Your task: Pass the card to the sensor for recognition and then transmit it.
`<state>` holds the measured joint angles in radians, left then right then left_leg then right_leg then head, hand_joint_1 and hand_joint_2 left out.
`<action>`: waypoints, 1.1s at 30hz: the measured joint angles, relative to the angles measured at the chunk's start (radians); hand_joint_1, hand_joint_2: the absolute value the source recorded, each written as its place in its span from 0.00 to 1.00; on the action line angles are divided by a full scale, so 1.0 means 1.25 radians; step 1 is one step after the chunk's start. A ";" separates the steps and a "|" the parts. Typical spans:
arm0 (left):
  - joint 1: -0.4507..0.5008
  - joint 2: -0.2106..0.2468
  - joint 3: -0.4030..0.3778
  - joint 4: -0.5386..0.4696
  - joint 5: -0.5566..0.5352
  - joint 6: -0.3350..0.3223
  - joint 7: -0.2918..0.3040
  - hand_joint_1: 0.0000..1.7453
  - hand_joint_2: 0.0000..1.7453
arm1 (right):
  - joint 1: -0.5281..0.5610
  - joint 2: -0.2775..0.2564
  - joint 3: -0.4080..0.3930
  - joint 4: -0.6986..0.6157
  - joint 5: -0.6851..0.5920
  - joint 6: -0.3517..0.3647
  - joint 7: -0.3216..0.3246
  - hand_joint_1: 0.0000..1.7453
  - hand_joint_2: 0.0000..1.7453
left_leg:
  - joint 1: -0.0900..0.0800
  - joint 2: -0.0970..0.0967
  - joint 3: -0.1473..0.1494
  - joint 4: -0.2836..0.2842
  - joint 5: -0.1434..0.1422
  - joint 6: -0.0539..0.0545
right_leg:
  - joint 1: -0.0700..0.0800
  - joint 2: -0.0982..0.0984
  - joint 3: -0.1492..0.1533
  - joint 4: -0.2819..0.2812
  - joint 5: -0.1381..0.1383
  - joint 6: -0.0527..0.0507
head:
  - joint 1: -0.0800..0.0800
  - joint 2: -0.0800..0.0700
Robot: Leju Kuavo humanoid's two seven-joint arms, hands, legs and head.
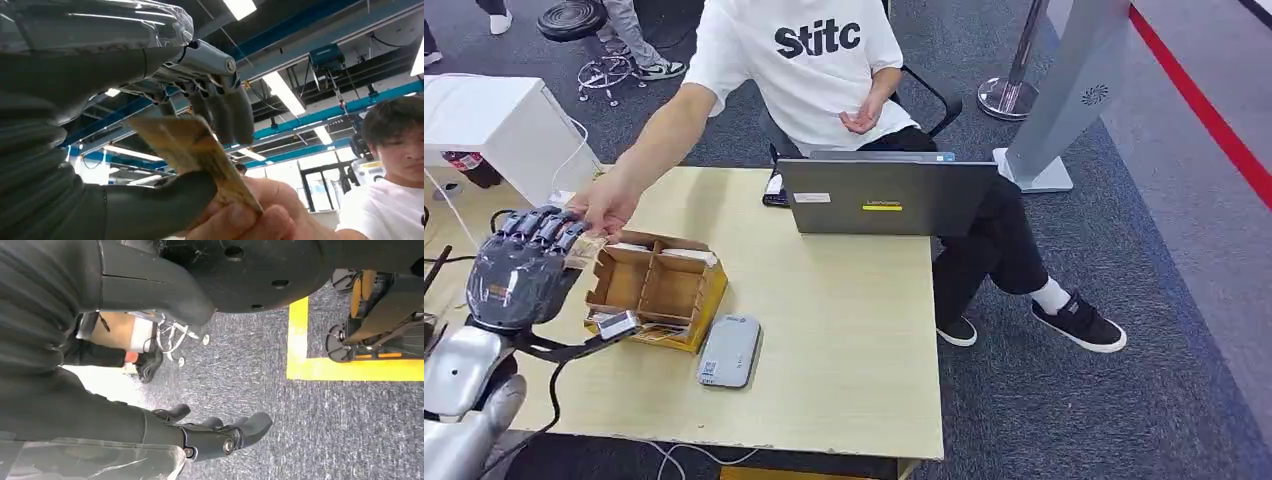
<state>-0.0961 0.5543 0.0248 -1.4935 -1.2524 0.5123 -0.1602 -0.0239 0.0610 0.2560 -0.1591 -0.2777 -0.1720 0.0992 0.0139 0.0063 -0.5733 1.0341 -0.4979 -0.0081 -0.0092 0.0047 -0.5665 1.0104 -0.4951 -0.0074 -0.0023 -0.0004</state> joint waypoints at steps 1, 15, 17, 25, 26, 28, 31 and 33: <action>0.002 0.000 -0.001 0.000 0.002 0.000 0.000 1.00 1.00 | 0.000 0.000 0.000 0.000 0.000 0.000 0.000 0.00 1.00 | 0.000 0.000 0.000 0.000 0.000 0.000 | 0.000 0.000 0.000 0.000 0.000 0.000 | 0.000 0.000; 0.010 -0.016 -0.006 0.000 0.084 -0.027 -0.038 1.00 1.00 | 0.001 0.000 0.001 0.000 0.002 -0.008 -0.009 0.00 1.00 | 0.000 0.000 0.000 0.000 0.000 0.000 | 0.000 0.000 0.000 0.000 0.000 0.000 | 0.000 0.000; 0.009 -0.033 -0.036 -0.014 0.078 -0.092 -0.060 1.00 1.00 | 0.001 0.000 0.001 0.000 0.002 -0.016 -0.013 0.00 1.00 | -0.001 -0.001 0.000 0.000 0.000 0.000 | 0.000 -0.001 -0.001 0.000 0.000 0.000 | 0.000 0.000; -0.011 -0.093 -0.216 -0.045 0.038 -0.178 -0.027 1.00 1.00 | 0.001 0.000 0.002 0.000 0.002 -0.017 -0.013 0.00 1.00 | -0.001 -0.001 0.000 0.001 0.000 0.001 | -0.001 -0.001 0.000 -0.001 0.000 0.000 | 0.000 0.000; -0.014 -0.098 -0.235 -0.045 0.026 -0.193 -0.028 1.00 1.00 | 0.001 0.000 0.002 0.000 0.002 -0.016 -0.014 0.00 1.00 | -0.001 -0.001 0.000 0.001 0.000 0.001 | -0.001 -0.001 0.000 -0.001 0.000 0.000 | 0.000 0.000; -0.023 -0.110 -0.286 -0.041 -0.008 -0.216 -0.022 1.00 1.00 | 0.000 0.000 0.004 0.000 0.002 -0.015 -0.014 0.00 1.00 | -0.001 -0.001 0.000 0.001 0.000 0.001 | -0.001 -0.001 0.000 -0.001 0.000 0.000 | 0.000 0.000; -0.036 -0.129 -0.356 -0.021 -0.040 -0.236 0.008 1.00 1.00 | 0.000 0.000 0.007 0.000 0.005 -0.014 -0.011 0.00 1.00 | -0.001 0.000 0.000 0.001 0.000 0.001 | -0.001 0.000 0.000 -0.001 0.000 0.000 | 0.000 0.000; -0.046 -0.136 -0.393 0.006 -0.049 -0.246 0.024 1.00 1.00 | 0.000 0.000 0.010 0.000 0.005 -0.014 -0.008 0.00 1.00 | -0.001 0.000 0.000 0.001 0.000 0.001 | -0.001 -0.001 0.000 -0.001 0.000 0.000 | 0.000 0.000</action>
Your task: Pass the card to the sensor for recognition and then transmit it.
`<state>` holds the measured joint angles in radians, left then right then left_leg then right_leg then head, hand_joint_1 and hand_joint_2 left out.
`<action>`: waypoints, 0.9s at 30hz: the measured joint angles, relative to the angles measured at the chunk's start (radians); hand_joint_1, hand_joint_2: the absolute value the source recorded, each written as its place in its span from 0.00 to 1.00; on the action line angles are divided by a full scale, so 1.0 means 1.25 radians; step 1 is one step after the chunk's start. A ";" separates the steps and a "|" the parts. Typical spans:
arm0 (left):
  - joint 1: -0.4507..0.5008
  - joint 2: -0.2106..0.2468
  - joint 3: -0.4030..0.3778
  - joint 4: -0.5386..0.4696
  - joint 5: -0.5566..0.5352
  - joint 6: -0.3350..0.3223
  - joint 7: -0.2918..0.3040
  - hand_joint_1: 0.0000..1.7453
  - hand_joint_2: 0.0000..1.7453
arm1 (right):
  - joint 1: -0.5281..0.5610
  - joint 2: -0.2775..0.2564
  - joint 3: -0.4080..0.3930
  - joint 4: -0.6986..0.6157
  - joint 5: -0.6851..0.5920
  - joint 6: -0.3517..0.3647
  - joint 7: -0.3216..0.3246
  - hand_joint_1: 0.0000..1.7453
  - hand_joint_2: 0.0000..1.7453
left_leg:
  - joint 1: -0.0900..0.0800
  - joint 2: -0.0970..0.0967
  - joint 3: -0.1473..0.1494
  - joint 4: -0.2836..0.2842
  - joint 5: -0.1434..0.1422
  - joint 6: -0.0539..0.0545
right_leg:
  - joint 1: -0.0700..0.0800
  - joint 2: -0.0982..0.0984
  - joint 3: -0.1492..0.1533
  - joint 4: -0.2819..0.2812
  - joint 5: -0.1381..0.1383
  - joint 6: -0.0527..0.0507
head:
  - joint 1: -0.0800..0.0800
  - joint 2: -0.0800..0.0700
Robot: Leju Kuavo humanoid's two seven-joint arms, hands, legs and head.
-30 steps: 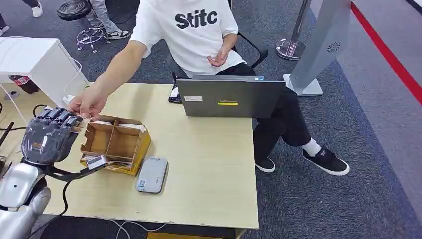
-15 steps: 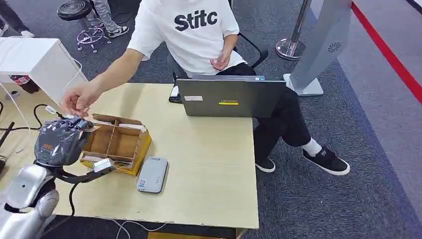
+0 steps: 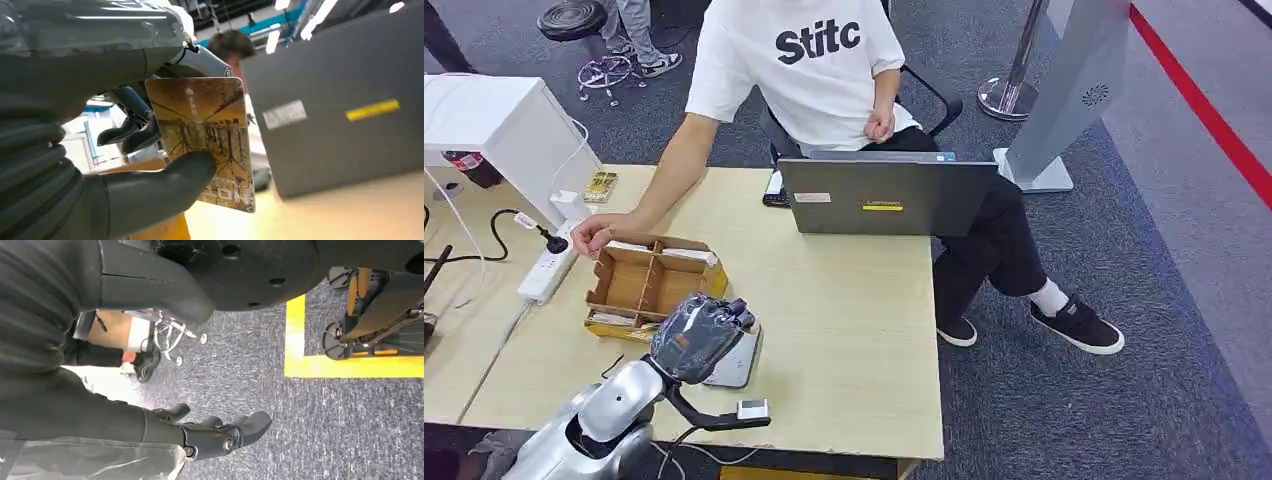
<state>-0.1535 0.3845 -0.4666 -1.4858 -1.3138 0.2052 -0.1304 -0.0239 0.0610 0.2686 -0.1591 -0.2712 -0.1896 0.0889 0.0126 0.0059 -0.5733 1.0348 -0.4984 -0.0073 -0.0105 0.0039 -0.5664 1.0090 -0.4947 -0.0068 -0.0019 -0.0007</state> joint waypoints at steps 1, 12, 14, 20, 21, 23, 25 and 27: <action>-0.005 -0.002 -0.016 0.011 -0.001 -0.003 0.004 1.00 1.00 | 0.000 0.000 0.002 0.000 0.000 0.000 0.001 0.00 1.00 | 0.000 0.000 0.000 0.000 0.000 0.000 | 0.000 0.000 0.000 0.000 0.000 0.000 | 0.000 0.000; -0.019 -0.005 -0.090 0.121 0.009 -0.059 0.033 1.00 1.00 | 0.000 -0.001 0.007 0.000 0.000 0.001 -0.003 0.00 1.00 | 0.000 0.000 0.000 0.000 0.000 0.000 | 0.000 0.000 0.000 0.000 0.000 0.000 | 0.000 0.000; -0.024 -0.005 -0.094 0.124 0.010 -0.062 0.033 1.00 1.00 | 0.000 -0.002 0.007 0.000 0.000 0.001 -0.003 0.00 1.00 | 0.000 0.000 0.000 0.000 0.000 0.000 | 0.000 0.000 0.000 0.000 0.000 0.000 | 0.000 0.000; -0.033 -0.005 -0.096 0.133 0.014 -0.071 0.033 1.00 1.00 | 0.000 -0.002 0.008 0.000 0.000 0.001 -0.003 0.00 1.00 | 0.000 0.000 0.000 0.000 0.000 0.000 | 0.000 0.000 0.000 0.000 0.000 0.000 | 0.000 0.000; -0.034 -0.005 -0.096 0.133 0.015 -0.072 0.033 1.00 1.00 | 0.000 -0.002 0.008 0.000 0.000 0.001 -0.003 0.00 1.00 | 0.000 0.000 0.000 0.000 0.000 0.000 | 0.000 0.000 0.000 0.000 0.000 0.000 | 0.000 0.000; -0.035 -0.005 -0.096 0.135 0.012 -0.063 0.039 1.00 1.00 | 0.001 -0.002 0.009 0.000 0.000 0.000 -0.003 0.00 1.00 | 0.000 0.000 0.000 0.000 0.000 0.000 | 0.000 0.000 0.000 0.000 0.000 0.000 | 0.000 0.000; -0.035 -0.007 -0.096 0.136 0.008 -0.052 0.049 1.00 1.00 | 0.001 -0.002 0.009 0.000 0.000 0.000 -0.002 0.00 1.00 | 0.000 0.000 0.000 0.000 0.000 0.000 | 0.000 0.000 0.000 0.000 0.000 0.000 | 0.000 0.000; -0.035 -0.008 -0.096 0.136 0.007 -0.040 0.051 1.00 1.00 | 0.000 -0.002 0.009 0.000 -0.001 0.000 -0.002 0.00 1.00 | 0.000 0.000 0.000 0.000 0.000 0.000 | 0.000 0.000 0.000 0.000 0.000 0.000 | 0.000 0.000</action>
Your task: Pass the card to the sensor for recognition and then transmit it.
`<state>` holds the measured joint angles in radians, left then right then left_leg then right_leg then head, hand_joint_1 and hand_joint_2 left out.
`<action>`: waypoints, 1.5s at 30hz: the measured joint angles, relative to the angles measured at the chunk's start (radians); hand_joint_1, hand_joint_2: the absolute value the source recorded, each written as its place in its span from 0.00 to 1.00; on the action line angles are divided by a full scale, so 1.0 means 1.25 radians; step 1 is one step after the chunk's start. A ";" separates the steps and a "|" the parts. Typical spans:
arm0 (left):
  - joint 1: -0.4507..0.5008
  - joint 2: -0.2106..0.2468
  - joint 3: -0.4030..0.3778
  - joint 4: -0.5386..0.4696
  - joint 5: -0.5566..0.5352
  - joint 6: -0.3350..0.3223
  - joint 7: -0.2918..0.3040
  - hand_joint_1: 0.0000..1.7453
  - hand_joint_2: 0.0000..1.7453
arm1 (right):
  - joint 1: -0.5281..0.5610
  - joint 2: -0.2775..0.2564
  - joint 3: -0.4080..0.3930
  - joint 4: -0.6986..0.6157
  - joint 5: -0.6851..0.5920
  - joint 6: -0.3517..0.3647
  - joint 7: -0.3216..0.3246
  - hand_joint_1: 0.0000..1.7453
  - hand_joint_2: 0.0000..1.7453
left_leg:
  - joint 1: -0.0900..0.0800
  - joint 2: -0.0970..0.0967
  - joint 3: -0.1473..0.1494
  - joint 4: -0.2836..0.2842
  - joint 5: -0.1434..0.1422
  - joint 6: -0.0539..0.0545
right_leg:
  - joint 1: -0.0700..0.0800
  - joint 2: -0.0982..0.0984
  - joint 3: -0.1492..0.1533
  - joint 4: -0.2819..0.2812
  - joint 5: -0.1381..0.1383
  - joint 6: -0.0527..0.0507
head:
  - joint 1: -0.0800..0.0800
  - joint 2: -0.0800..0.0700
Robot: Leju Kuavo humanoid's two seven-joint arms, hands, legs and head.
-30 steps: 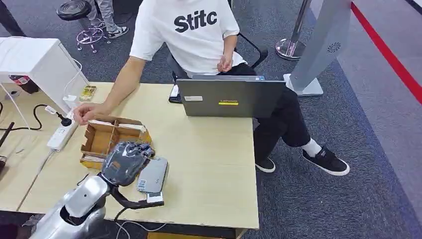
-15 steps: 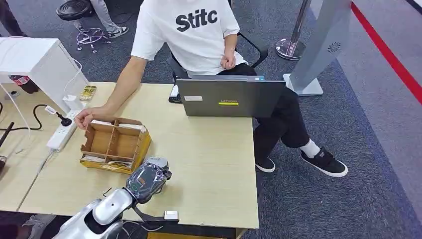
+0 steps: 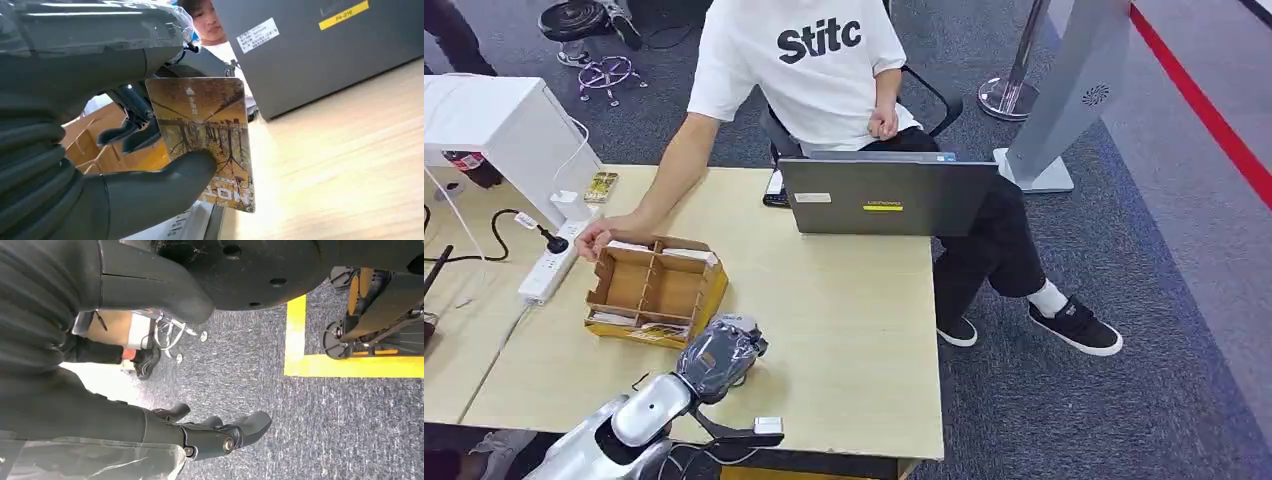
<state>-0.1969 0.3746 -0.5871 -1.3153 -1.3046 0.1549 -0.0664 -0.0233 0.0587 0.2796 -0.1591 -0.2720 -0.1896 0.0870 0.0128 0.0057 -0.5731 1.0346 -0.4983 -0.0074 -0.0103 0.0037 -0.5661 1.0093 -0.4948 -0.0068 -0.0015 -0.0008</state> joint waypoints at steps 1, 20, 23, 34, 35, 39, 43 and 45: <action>0.000 -0.002 0.000 0.000 0.000 0.013 0.001 1.00 1.00 | 0.000 0.000 0.000 0.000 -0.001 0.000 0.000 0.00 1.00 | 0.000 0.000 0.000 0.000 0.000 0.000 | 0.000 0.000 0.000 0.000 0.000 0.000 | 0.000 0.000; 0.029 -0.055 0.274 -0.118 0.280 0.271 -0.069 1.00 1.00 | 0.007 0.000 0.000 0.001 -0.016 -0.011 -0.001 0.00 1.00 | 0.000 0.000 0.000 0.000 0.000 0.000 | 0.000 0.000 0.000 0.001 0.000 0.000 | 0.000 0.000; 0.031 -0.055 0.303 -0.121 0.280 0.271 -0.076 1.00 1.00 | 0.007 0.000 0.000 0.001 -0.016 -0.011 -0.001 0.00 1.00 | 0.000 0.000 0.000 0.000 0.000 0.000 | 0.000 0.000 0.000 0.001 0.000 0.000 | 0.000 0.000; 0.044 -0.051 0.388 -0.117 0.307 0.272 -0.096 1.00 1.00 | 0.007 0.000 0.001 0.001 -0.016 -0.006 0.007 0.00 1.00 | 0.000 0.000 -0.001 0.000 0.000 0.000 | 0.000 0.000 0.000 0.001 0.000 0.000 | 0.000 0.000; 0.044 -0.051 0.388 -0.115 0.305 0.272 -0.098 1.00 1.00 | 0.007 0.000 0.001 0.001 -0.015 -0.005 0.007 0.00 1.00 | 0.000 0.000 -0.001 0.000 0.000 0.000 | 0.000 0.000 0.000 0.001 0.000 0.000 | 0.000 0.000; 0.047 -0.051 0.396 -0.108 0.300 0.273 -0.100 0.00 1.00 | 0.007 0.000 0.001 0.001 -0.014 -0.002 0.009 0.00 1.00 | 0.000 0.000 -0.001 0.000 0.000 0.000 | 0.000 0.000 0.000 0.001 0.000 0.000 | 0.000 0.000; 0.051 -0.051 0.397 -0.106 0.289 0.273 -0.102 0.00 1.00 | 0.006 0.000 0.001 0.001 -0.014 -0.002 0.007 0.00 1.00 | 0.000 -0.001 -0.001 0.000 0.000 0.000 | 0.000 0.000 0.000 0.000 0.000 0.000 | 0.000 0.000; 0.055 -0.052 0.397 -0.106 0.283 0.272 -0.103 0.00 1.00 | 0.006 0.000 0.001 0.001 -0.014 -0.003 0.007 0.00 1.00 | 0.000 0.000 -0.001 0.000 0.000 0.000 | 0.000 0.000 0.000 0.000 -0.001 0.001 | 0.000 0.000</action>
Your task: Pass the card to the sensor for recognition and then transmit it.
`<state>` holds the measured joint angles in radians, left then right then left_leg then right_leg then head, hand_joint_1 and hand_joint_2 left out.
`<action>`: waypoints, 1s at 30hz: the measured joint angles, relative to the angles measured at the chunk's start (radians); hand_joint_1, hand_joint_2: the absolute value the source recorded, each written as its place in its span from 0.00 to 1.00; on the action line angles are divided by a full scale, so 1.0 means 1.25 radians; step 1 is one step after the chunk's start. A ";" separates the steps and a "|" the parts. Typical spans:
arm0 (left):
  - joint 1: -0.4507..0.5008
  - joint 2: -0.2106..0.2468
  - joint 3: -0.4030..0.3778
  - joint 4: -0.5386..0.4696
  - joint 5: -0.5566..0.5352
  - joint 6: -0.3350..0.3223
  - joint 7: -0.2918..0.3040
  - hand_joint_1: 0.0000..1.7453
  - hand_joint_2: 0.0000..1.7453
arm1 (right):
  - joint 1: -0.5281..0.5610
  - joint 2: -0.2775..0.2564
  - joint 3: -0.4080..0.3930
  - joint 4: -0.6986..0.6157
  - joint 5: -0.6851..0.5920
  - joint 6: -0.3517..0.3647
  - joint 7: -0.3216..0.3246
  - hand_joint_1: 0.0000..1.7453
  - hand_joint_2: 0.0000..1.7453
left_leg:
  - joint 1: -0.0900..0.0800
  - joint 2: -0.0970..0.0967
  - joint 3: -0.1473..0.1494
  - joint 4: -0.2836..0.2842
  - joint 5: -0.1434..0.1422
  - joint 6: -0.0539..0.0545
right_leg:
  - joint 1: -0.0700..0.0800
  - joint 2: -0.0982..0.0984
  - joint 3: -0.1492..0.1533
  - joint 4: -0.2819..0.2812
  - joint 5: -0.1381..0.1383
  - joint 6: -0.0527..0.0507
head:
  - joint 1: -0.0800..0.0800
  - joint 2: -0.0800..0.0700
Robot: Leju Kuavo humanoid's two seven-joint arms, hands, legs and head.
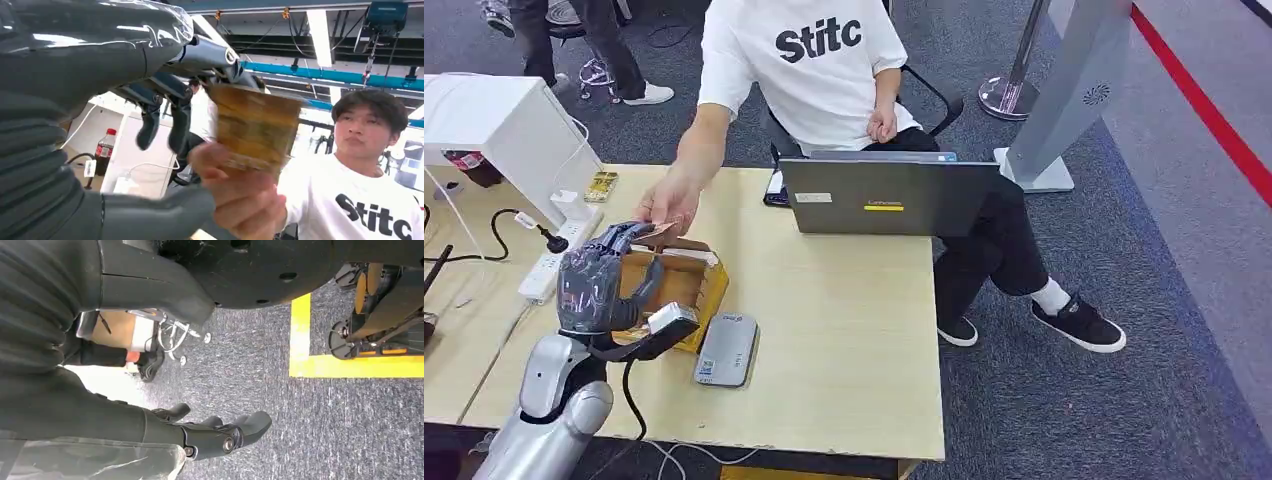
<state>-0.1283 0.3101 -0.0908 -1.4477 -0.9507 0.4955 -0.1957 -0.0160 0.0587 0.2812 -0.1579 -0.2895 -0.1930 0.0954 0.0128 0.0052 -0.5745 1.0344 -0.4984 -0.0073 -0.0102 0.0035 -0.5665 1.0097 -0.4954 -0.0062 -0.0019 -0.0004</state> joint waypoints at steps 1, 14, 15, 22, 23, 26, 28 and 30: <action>0.003 0.000 0.000 0.000 -0.004 -0.001 -0.001 0.00 1.00 | 0.000 0.000 0.000 0.000 0.000 0.000 0.000 0.00 1.00 | 0.000 0.000 0.000 0.000 0.000 0.000 | 0.000 0.000 0.000 0.000 0.000 0.000 | 0.000 0.000; 0.086 0.042 -0.039 -0.085 -0.012 -0.249 -0.016 0.00 1.00 | 0.001 0.000 0.000 0.001 -0.017 0.003 -0.006 0.00 1.00 | 0.000 0.000 0.000 0.000 0.000 0.000 | 0.000 0.000 0.000 0.000 0.000 0.000 | 0.000 0.000; 0.095 0.051 -0.045 -0.095 -0.012 -0.263 -0.016 0.00 1.00 | 0.001 0.000 0.000 0.001 -0.018 0.002 -0.006 0.00 1.00 | 0.000 0.000 0.000 0.000 0.000 0.000 | 0.000 0.000 0.000 0.000 0.000 0.000 | 0.000 0.000; 0.152 0.095 -0.068 -0.145 -0.014 -0.295 -0.018 0.00 1.00 | 0.001 0.000 0.000 0.002 -0.024 0.002 -0.008 0.00 1.00 | 0.000 0.001 0.000 0.000 0.000 0.000 | 0.000 0.001 0.000 0.000 0.000 0.000 | 0.000 0.000; 0.163 0.103 -0.069 -0.153 -0.015 -0.296 -0.018 0.00 1.00 | 0.002 0.000 0.000 0.002 -0.025 0.002 -0.008 0.00 1.00 | 0.000 0.001 0.000 0.000 0.000 0.000 | 0.000 0.001 0.000 0.000 0.000 0.000 | 0.000 0.000; 0.187 0.127 -0.069 -0.168 -0.016 -0.302 -0.012 0.00 1.00 | 0.002 0.000 0.000 0.003 -0.024 0.002 -0.008 0.00 1.00 | 0.000 0.000 0.000 0.000 0.000 0.000 | 0.000 0.000 0.000 0.000 0.000 0.000 | 0.000 0.000; 0.197 0.138 -0.069 -0.168 -0.016 -0.302 -0.005 0.00 1.00 | 0.002 0.000 0.000 0.003 -0.023 0.003 -0.008 0.00 1.00 | 0.000 0.000 0.000 0.000 0.000 0.000 | 0.000 0.000 0.000 0.000 0.000 0.000 | 0.000 0.000; 0.201 0.148 -0.068 -0.166 -0.025 -0.295 0.004 0.00 1.00 | 0.002 0.000 0.000 0.003 -0.021 0.003 -0.009 0.00 1.00 | 0.000 0.000 0.000 0.000 0.000 0.000 | 0.000 0.000 0.000 0.000 0.000 0.000 | 0.000 0.000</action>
<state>0.1234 0.4952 -0.1763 -1.6556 -0.9816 0.1267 -0.1911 -0.0132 0.0587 0.2811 -0.1545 -0.3155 -0.1896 0.0843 0.0130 0.0053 -0.5745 1.0341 -0.4986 -0.0070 -0.0101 0.0036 -0.5667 1.0098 -0.4958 -0.0062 -0.0015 -0.0008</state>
